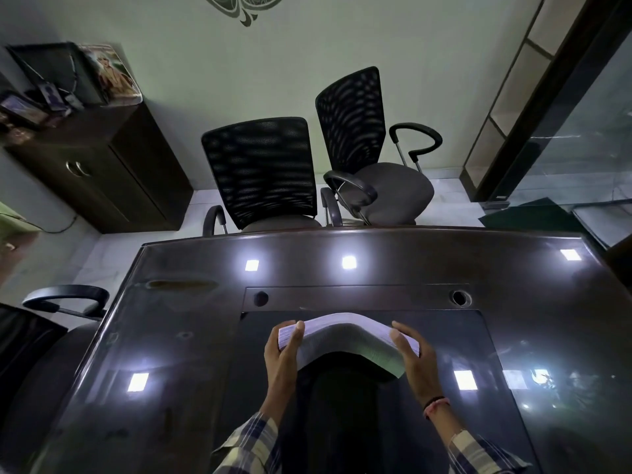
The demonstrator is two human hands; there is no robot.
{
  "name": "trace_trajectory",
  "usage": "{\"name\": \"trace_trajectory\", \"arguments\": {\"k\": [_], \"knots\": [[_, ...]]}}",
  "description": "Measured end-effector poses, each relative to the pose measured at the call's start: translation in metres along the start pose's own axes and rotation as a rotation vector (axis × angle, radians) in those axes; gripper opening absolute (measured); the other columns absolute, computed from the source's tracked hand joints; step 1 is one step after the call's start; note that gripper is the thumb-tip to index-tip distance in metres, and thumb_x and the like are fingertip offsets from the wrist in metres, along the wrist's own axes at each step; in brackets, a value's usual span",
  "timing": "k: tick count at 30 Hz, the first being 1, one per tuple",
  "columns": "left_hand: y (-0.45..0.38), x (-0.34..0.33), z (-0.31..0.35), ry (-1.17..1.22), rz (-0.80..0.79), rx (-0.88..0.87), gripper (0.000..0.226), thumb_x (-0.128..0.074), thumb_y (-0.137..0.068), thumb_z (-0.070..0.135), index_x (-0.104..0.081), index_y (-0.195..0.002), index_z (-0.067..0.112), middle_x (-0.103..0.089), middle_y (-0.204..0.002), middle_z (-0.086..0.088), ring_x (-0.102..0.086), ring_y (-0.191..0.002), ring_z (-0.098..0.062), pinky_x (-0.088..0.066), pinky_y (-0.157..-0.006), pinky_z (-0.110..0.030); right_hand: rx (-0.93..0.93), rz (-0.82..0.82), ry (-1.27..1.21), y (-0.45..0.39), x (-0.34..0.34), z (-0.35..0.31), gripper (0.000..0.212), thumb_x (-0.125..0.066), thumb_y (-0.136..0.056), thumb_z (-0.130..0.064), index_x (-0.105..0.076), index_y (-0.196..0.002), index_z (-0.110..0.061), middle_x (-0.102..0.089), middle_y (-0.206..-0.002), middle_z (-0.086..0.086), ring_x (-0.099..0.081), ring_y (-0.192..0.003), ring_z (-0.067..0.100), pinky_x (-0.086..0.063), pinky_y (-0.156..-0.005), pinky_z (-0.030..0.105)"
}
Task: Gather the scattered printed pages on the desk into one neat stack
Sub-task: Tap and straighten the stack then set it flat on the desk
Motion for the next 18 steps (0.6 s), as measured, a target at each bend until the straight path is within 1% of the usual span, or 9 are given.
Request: {"name": "trace_trajectory", "arguments": {"k": [2, 4, 6, 8, 10, 12, 14, 16, 18], "knots": [[0.000, -0.003, 0.004, 0.006, 0.031, -0.001, 0.024, -0.078, -0.088, 0.038, -0.074, -0.099, 0.017, -0.074, -0.091, 0.007, -0.069, -0.088, -0.008, -0.051, -0.072, -0.018, -0.011, 0.044, -0.006, -0.001, -0.002, -0.003, 0.009, -0.072, -0.093, -0.020, -0.079, -0.098, -0.024, -0.078, -0.105, -0.010, -0.069, -0.104, 0.006, -0.051, -0.094, 0.030], [-0.002, -0.004, 0.007, 0.006, 0.042, -0.021, 0.033, -0.070, -0.087, 0.047, -0.073, -0.094, 0.016, -0.071, -0.085, 0.007, -0.065, -0.082, -0.003, -0.048, -0.074, -0.022, 0.012, 0.057, 0.015, -0.001, -0.004, -0.007, 0.011, -0.069, -0.096, -0.021, -0.078, -0.099, -0.025, -0.077, -0.105, -0.011, -0.069, -0.104, 0.004, -0.051, -0.092, 0.028], [-0.005, -0.003, 0.006, -0.024, 0.050, -0.022, 0.031, -0.069, -0.085, 0.050, -0.073, -0.092, 0.020, -0.072, -0.088, 0.006, -0.066, -0.086, -0.008, -0.050, -0.077, -0.026, 0.026, 0.061, 0.011, -0.003, -0.004, -0.010, 0.012, -0.067, -0.097, -0.021, -0.078, -0.100, -0.023, -0.077, -0.105, -0.010, -0.069, -0.104, 0.004, -0.051, -0.092, 0.028], [-0.006, -0.003, 0.004, -0.027, 0.058, -0.016, 0.020, -0.072, -0.090, 0.042, -0.074, -0.092, 0.022, -0.073, -0.089, 0.006, -0.068, -0.088, -0.013, -0.052, -0.079, -0.031, 0.022, 0.069, -0.007, -0.005, -0.004, -0.013, 0.013, -0.067, -0.097, -0.017, -0.079, -0.097, -0.022, -0.078, -0.103, -0.008, -0.070, -0.102, 0.006, -0.052, -0.091, 0.029], [-0.005, -0.003, 0.005, 0.011, 0.072, -0.010, 0.022, -0.067, -0.099, 0.034, -0.073, -0.089, 0.016, -0.069, -0.083, 0.006, -0.063, -0.082, -0.010, -0.048, -0.077, -0.030, 0.038, 0.072, 0.003, -0.006, -0.005, -0.014, 0.016, -0.064, -0.098, -0.016, -0.078, -0.099, -0.023, -0.078, -0.104, -0.009, -0.069, -0.103, 0.005, -0.052, -0.091, 0.028], [-0.005, -0.004, 0.007, 0.003, 0.084, -0.013, 0.022, -0.068, -0.099, 0.033, -0.073, -0.088, 0.015, -0.071, -0.084, 0.006, -0.064, -0.083, -0.012, -0.048, -0.077, -0.029, 0.031, 0.066, -0.002, -0.007, -0.005, -0.014, 0.014, -0.066, -0.097, -0.018, -0.079, -0.097, -0.022, -0.078, -0.103, -0.009, -0.070, -0.102, 0.005, -0.052, -0.092, 0.029], [-0.005, -0.005, 0.007, -0.014, 0.072, -0.008, 0.022, -0.072, -0.095, 0.038, -0.073, -0.089, 0.017, -0.072, -0.086, 0.005, -0.067, -0.085, -0.012, -0.049, -0.077, -0.029, 0.026, 0.043, -0.007, -0.007, -0.004, -0.013, 0.013, -0.068, -0.094, -0.029, -0.079, -0.097, -0.023, -0.078, -0.104, -0.010, -0.069, -0.103, 0.004, -0.051, -0.092, 0.029], [-0.003, -0.004, 0.008, 0.005, 0.058, -0.011, 0.035, -0.073, -0.087, 0.053, -0.071, -0.093, 0.019, -0.070, -0.091, 0.007, -0.064, -0.087, -0.008, -0.048, -0.079, -0.029, 0.050, 0.003, 0.019, -0.006, -0.002, -0.013, 0.024, -0.069, -0.088, -0.045, -0.077, -0.100, -0.026, -0.077, -0.107, -0.012, -0.068, -0.105, 0.002, -0.050, -0.093, 0.027], [-0.004, 0.000, 0.005, -0.041, 0.009, -0.001, 0.052, -0.073, -0.072, 0.064, -0.069, -0.106, 0.025, -0.069, -0.107, 0.006, -0.065, -0.100, -0.011, -0.051, -0.083, -0.029, 0.032, -0.041, 0.032, -0.006, 0.001, -0.010, 0.023, -0.078, -0.085, -0.044, -0.077, -0.101, -0.027, -0.077, -0.106, -0.012, -0.069, -0.104, 0.002, -0.052, -0.092, 0.028]]}}
Point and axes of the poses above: each hand's wrist, its own y-axis away from the middle knuckle, its own x-axis out of the back of the hand, z = x × y, the point moved 2 cm from there along -y, towards the middle knuckle
